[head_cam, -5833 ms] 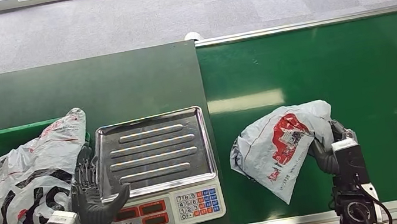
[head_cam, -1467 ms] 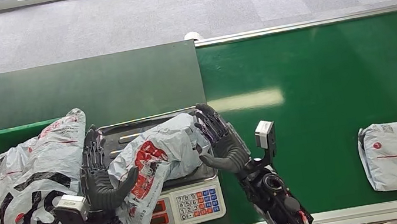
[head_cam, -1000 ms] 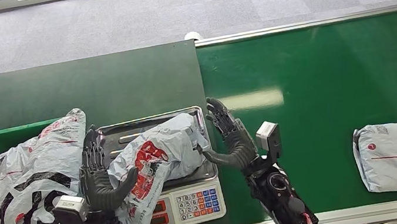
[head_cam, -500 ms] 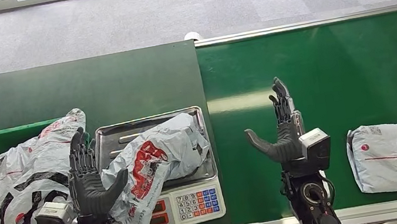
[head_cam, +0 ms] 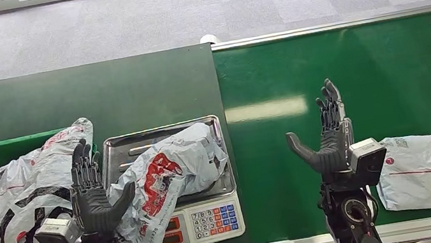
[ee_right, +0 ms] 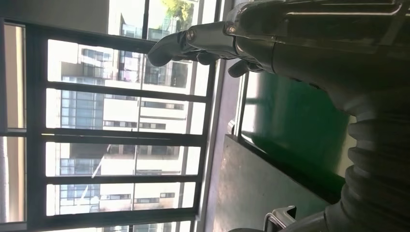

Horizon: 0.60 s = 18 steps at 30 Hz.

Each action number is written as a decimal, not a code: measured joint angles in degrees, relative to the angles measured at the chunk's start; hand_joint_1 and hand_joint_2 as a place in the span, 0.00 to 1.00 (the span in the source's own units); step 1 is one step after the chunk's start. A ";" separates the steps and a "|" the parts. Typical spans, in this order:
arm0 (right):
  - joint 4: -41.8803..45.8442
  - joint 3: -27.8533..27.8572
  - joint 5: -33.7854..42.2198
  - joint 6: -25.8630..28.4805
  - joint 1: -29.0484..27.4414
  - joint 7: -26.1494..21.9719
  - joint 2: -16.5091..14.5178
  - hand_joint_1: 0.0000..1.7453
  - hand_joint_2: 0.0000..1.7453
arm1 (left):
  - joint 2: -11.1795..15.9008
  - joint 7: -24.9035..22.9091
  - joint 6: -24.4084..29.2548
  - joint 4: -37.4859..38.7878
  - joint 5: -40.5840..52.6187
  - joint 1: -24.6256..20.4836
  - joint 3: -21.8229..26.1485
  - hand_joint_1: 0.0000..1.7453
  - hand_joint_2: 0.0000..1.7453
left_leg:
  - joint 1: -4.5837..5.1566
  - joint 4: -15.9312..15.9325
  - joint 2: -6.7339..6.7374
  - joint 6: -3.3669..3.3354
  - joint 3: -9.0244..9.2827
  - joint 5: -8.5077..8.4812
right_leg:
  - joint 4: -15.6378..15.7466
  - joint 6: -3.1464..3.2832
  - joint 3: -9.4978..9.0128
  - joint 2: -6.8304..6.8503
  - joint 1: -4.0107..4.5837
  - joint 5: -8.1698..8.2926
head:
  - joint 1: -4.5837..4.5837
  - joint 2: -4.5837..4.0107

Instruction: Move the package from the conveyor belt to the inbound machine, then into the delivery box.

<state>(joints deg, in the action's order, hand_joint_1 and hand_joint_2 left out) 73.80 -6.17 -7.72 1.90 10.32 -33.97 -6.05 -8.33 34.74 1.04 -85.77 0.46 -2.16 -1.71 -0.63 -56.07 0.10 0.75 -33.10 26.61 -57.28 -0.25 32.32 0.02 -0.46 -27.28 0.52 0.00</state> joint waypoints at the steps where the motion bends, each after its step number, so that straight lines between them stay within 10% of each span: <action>1: 0.12 0.14 0.00 0.00 -0.07 0.00 0.00 0.00 1.00 | 0.00 -0.02 0.01 0.00 -0.02 0.00 0.05 0.00 1.00 | 0.00 0.00 0.00 0.00 0.00 0.00 | 0.00 0.00 0.00 0.00 0.00 0.00 | 0.00 0.00; 18: 0.71 1.23 0.00 0.00 -0.33 0.02 0.00 0.00 1.00 | 0.00 -0.05 0.01 0.00 -0.04 -0.01 0.24 0.00 1.00 | 0.00 0.00 0.00 0.00 0.00 0.00 | 0.00 0.00 0.00 0.00 0.00 0.00 | 0.01 0.00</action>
<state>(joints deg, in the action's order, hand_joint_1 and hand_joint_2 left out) 74.51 -4.93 -7.72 1.90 9.99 -33.95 -6.05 -8.33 34.69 1.05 -85.77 0.42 -2.17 -1.47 -0.63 -56.07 0.10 0.75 -33.10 26.61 -57.28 -0.25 32.31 0.02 -0.46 -27.28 0.52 0.00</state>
